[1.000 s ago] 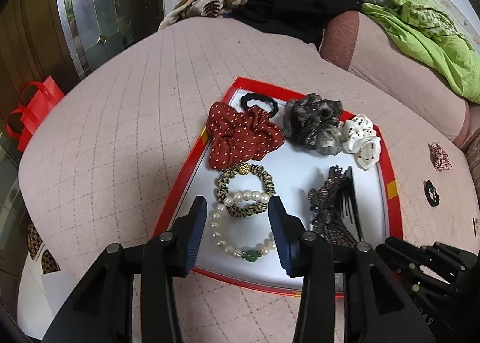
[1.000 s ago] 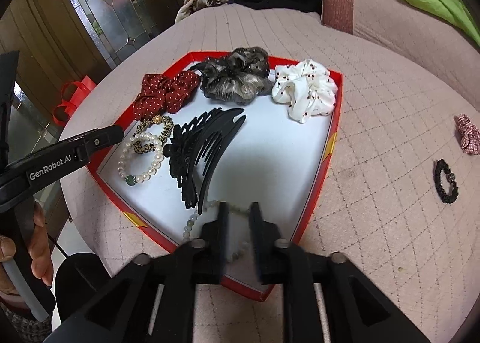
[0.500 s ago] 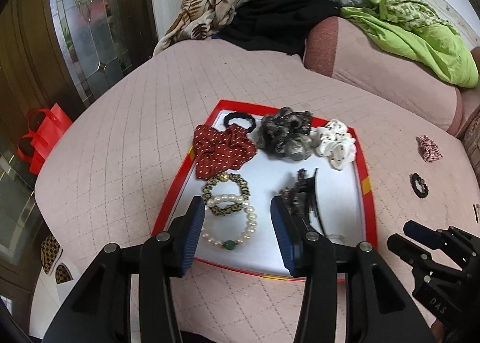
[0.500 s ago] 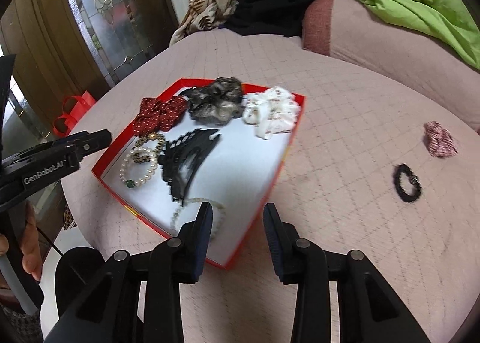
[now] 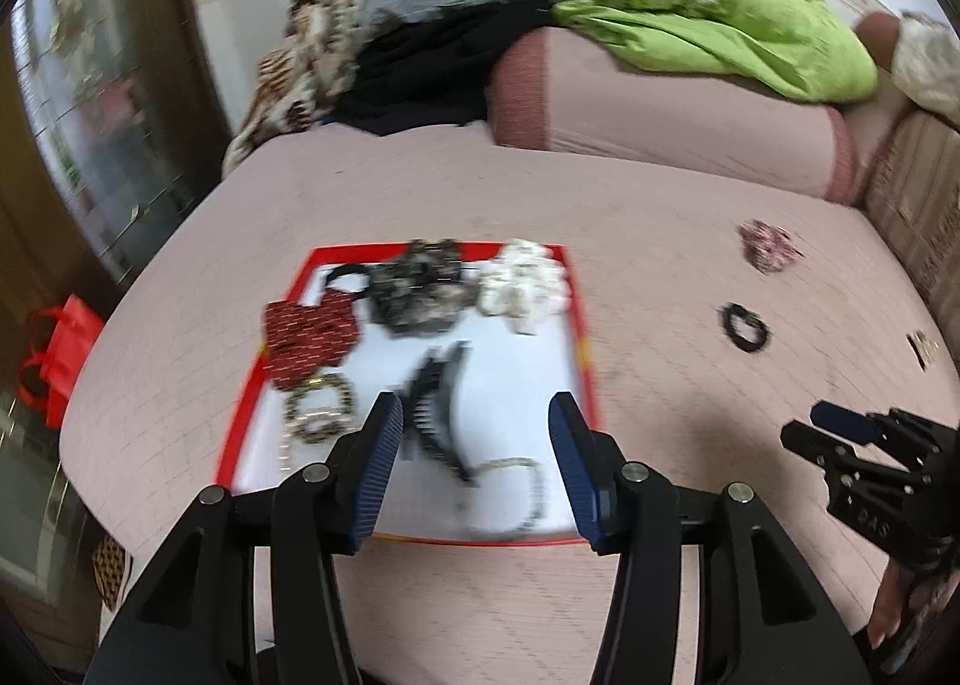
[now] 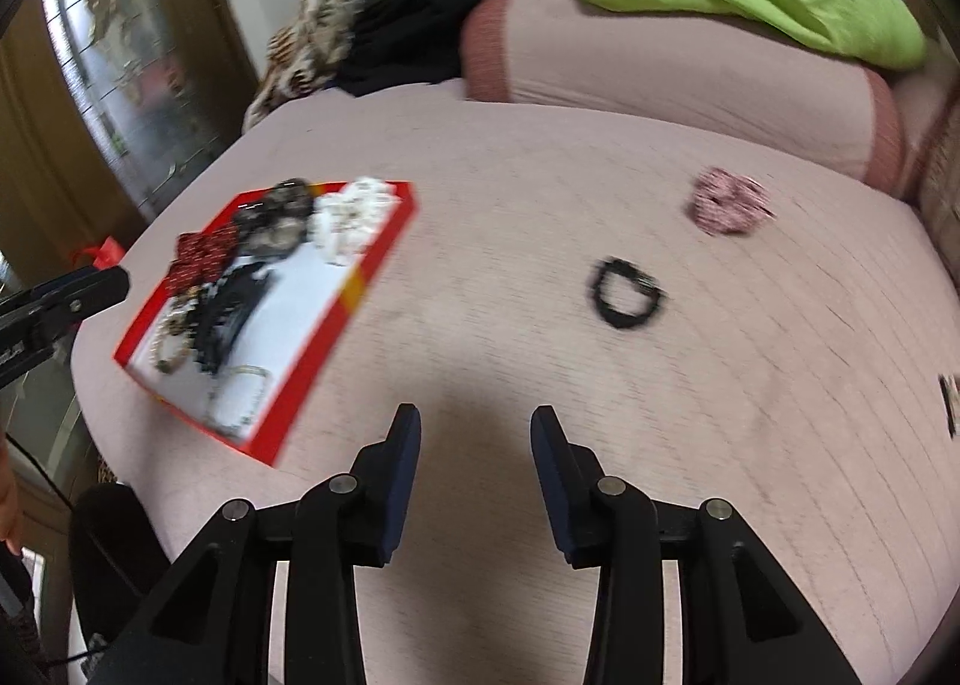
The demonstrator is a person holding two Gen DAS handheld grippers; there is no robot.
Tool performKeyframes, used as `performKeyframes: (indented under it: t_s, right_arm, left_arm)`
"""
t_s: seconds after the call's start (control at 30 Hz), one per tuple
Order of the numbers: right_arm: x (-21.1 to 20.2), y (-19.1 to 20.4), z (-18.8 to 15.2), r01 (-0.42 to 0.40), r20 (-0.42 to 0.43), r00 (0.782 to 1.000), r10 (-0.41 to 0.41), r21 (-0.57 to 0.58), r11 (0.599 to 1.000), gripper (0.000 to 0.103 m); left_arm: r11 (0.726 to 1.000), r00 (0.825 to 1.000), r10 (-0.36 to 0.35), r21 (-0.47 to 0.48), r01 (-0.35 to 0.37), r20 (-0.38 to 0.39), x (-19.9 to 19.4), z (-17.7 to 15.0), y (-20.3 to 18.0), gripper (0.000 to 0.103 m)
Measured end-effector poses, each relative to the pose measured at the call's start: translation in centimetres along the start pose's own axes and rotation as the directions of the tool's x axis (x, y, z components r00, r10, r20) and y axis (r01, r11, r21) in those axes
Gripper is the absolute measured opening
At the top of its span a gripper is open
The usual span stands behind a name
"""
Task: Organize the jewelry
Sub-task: 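Move both grippers toward the black hair tie and pink gingham scrunchie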
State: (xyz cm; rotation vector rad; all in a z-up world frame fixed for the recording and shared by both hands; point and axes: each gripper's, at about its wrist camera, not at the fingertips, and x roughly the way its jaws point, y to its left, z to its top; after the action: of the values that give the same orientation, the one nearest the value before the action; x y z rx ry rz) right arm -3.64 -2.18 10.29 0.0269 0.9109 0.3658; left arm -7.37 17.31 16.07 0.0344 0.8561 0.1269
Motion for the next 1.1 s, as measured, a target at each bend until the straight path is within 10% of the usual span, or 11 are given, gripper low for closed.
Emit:
performKeyframes:
  t_s: [0.47, 1.1]
  right_arm:
    - [-2.1, -10.0, -1.9, 0.109, 0.002, 0.994, -0.11, 0.123, 0.986, 0.042]
    - [-1.2, -18.0, 0.3, 0.191, -0.021, 0.981, -0.191, 0.225, 0.955, 0.048]
  left_arm:
    - [0.984, 0.993, -0.079, 0.155, 0.092, -0.085, 2.7, 0.0, -10.2, 0.05]
    - [0.976, 0.957, -0.2, 0.039, 0.212, -0.211, 12.2, 3.1, -15.3, 0.05]
